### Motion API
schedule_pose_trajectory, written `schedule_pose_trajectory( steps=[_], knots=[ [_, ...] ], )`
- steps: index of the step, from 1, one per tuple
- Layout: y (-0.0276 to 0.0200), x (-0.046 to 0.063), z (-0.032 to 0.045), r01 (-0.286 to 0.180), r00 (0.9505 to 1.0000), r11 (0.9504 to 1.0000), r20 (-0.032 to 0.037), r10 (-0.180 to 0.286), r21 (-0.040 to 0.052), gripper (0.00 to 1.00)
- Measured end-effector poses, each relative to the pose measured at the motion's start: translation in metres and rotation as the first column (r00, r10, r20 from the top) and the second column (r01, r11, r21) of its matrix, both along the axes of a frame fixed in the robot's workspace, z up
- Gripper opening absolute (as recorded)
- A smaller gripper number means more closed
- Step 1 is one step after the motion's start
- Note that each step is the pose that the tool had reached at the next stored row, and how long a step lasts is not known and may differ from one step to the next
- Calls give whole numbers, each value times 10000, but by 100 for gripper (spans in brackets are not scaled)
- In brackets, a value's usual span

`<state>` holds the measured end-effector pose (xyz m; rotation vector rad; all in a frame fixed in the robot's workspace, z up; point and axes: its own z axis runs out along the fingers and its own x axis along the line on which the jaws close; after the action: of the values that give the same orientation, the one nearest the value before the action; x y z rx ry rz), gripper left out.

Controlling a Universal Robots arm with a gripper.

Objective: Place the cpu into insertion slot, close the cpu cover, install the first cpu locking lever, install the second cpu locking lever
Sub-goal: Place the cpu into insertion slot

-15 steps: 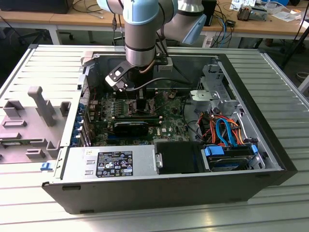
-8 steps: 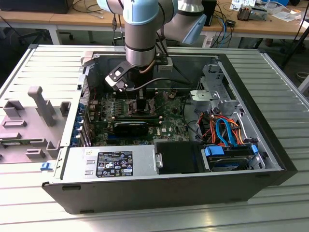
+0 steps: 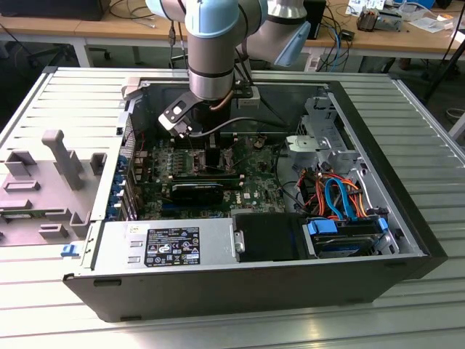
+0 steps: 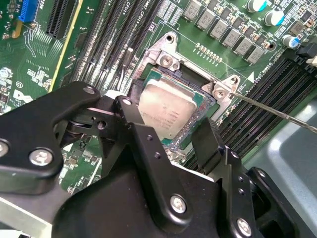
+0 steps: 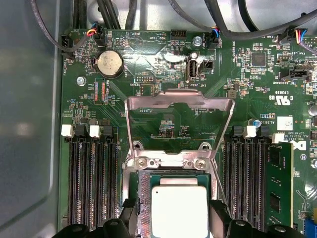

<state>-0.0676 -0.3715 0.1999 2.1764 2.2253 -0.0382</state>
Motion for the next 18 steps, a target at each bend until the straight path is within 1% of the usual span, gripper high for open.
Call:
schedule_pose_trajectory(
  steps=[6,10,14,17,18],
  knots=[
    [1,0,0,0,10000,10000,0,0,0,67],
    [43,3,0,0,10000,10000,0,0,0,67],
    [52,4,-1,1,10000,10000,0,-1,1,67],
    [75,4,-2,0,10000,10000,0,0,1,67],
    [77,4,-2,-2,10000,10000,0,2,0,67]
  ],
)
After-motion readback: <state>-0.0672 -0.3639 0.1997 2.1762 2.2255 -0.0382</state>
